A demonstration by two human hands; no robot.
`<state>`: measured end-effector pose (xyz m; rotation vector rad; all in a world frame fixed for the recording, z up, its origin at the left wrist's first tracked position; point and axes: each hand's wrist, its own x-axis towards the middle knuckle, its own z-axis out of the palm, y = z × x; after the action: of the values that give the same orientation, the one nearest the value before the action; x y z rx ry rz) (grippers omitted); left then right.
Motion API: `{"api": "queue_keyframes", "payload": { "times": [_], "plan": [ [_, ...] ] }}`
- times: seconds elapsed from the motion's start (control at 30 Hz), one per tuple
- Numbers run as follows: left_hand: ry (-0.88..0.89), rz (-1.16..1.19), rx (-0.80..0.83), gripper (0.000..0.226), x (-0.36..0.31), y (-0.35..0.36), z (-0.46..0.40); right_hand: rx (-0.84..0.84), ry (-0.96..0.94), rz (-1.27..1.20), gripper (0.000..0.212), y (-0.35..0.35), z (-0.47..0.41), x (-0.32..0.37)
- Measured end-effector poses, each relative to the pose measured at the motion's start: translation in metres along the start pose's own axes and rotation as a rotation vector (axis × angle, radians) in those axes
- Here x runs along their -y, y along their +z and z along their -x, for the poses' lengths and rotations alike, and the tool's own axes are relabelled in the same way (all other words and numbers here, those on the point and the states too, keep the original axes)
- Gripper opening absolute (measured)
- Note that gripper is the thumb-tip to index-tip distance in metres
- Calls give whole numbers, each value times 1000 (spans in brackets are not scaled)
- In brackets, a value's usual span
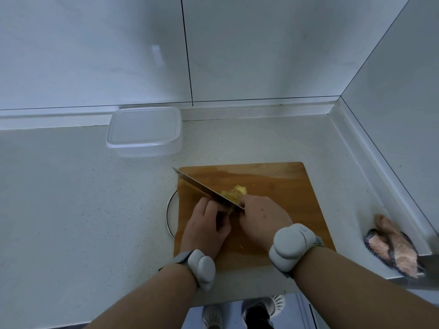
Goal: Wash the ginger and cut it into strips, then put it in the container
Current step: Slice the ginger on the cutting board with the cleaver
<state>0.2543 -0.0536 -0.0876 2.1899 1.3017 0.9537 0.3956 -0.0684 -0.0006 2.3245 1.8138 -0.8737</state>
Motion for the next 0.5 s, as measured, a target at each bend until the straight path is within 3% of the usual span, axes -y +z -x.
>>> {"api": "queue_keyframes", "payload": {
  "times": [0.5],
  "plan": [
    [36,-16,-6,20,-1,0,-1,-31,15,37,19,-11,12,-4]
  ]
}}
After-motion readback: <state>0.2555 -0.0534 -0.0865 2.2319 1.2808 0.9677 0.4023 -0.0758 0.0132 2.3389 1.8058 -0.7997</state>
